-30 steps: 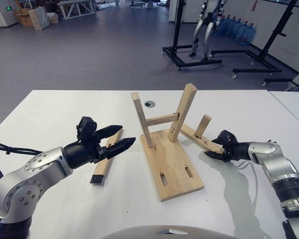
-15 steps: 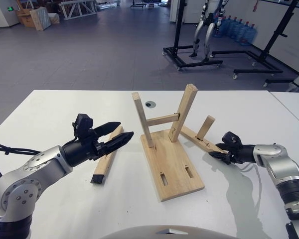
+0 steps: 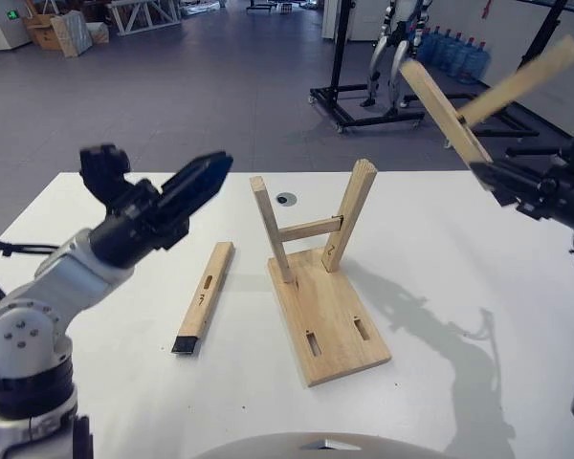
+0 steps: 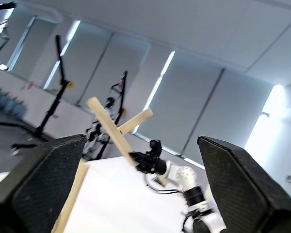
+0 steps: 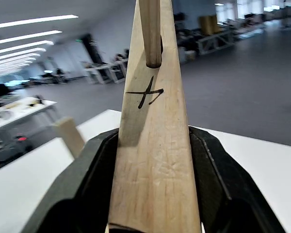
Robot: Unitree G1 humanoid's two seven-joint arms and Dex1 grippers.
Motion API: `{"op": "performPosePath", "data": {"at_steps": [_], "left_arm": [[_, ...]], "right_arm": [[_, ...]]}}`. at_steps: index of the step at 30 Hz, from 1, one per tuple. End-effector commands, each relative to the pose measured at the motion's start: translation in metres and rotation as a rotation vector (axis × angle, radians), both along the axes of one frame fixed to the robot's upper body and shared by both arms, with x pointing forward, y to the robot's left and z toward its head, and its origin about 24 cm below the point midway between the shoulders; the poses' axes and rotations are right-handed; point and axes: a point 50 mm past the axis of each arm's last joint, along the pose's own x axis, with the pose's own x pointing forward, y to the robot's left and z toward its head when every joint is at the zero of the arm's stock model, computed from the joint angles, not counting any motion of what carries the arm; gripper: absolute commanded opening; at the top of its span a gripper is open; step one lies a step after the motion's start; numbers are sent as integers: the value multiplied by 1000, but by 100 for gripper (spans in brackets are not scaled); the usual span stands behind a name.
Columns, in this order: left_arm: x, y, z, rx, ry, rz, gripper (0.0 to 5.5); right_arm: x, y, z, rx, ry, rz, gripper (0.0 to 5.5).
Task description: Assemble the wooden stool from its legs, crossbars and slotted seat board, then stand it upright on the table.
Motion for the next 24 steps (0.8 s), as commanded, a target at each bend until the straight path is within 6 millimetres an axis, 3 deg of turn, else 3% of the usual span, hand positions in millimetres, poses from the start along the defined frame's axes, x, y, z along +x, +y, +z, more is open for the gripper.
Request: {"op": "performPosePath", "data": {"at_steps": [1, 4, 9, 15, 24], "left_arm": [[3, -19, 7, -4, 22, -92, 423], [1, -27, -8, 7, 94, -115, 423], [-3, -31, -19, -51, 182, -133, 423], [3, -24, -10, -206, 238, -147, 423], [1, -38, -7, -151, 225, -188, 423]], "right_arm": [[-20, 62, 22, 29, -60, 294, 205], [-27, 85, 14, 31, -33, 358, 205], [-35, 97, 1, 67, 5, 393, 205], [-39, 112, -19, 92, 67, 432, 205], [-42, 132, -23, 119, 80, 484, 205]]}}
